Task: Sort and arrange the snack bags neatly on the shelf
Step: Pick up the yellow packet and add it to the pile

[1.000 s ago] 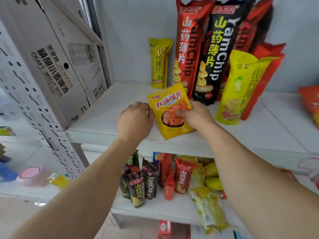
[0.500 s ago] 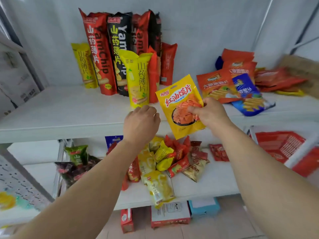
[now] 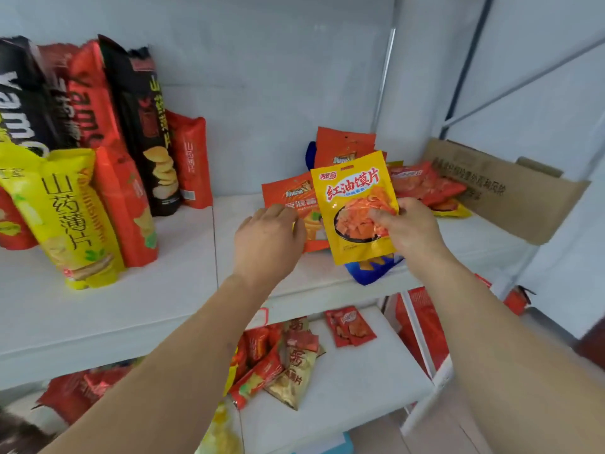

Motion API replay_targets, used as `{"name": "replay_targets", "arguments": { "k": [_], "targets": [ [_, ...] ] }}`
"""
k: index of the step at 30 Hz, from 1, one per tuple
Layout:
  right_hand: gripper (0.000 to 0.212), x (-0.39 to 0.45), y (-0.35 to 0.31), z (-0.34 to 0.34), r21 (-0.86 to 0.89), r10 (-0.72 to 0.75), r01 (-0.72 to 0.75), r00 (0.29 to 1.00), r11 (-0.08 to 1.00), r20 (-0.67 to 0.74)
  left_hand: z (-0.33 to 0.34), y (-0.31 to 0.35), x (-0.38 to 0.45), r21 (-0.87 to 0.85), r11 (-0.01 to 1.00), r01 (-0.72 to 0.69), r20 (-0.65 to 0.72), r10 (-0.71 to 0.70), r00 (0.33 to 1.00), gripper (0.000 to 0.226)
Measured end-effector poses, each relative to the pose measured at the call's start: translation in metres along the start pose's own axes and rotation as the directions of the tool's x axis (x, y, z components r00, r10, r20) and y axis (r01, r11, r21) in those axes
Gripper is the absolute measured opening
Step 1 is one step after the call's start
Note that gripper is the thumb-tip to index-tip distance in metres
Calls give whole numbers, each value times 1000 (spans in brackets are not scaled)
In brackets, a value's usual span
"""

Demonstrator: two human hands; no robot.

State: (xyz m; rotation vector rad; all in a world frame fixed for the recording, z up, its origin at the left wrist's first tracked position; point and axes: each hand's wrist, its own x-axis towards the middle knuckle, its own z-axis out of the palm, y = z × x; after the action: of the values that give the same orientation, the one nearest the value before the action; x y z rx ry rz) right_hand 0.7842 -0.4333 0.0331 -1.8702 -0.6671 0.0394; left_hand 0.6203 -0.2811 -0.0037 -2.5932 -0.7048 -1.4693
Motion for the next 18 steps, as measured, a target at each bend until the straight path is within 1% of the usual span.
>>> {"name": "replay_targets", "arguments": {
  "k": [2, 4, 8, 11, 14, 18],
  "targets": [
    [17, 25, 15, -13, 19, 23, -22, 999, 1000, -36, 21, 15, 19, -3, 1000, -8, -16, 8, 1000, 22],
    [17, 53, 36, -25, 43, 43, -40, 996, 998, -73, 44, 32, 35, 5, 1000, -23, -31, 24, 999, 21],
    [21, 113, 83, -41, 85, 100, -89, 985, 992, -142, 93, 65, 65, 36, 997, -64, -55, 66, 996, 29],
    [21, 156, 116, -49, 68, 113, -104, 984, 992, -135, 126, 95, 85, 63, 995, -73, -45, 76, 996, 27],
    [28, 198, 136, -53, 23, 107, -105, 988, 994, -115, 156, 121, 107, 88, 995, -56, -22, 58, 998, 24],
    [31, 243, 139, -60, -29, 110, -113, 988, 993, -104, 183, 145, 130, 130, 991, -43, -35, 48, 998, 36]
  ]
}}
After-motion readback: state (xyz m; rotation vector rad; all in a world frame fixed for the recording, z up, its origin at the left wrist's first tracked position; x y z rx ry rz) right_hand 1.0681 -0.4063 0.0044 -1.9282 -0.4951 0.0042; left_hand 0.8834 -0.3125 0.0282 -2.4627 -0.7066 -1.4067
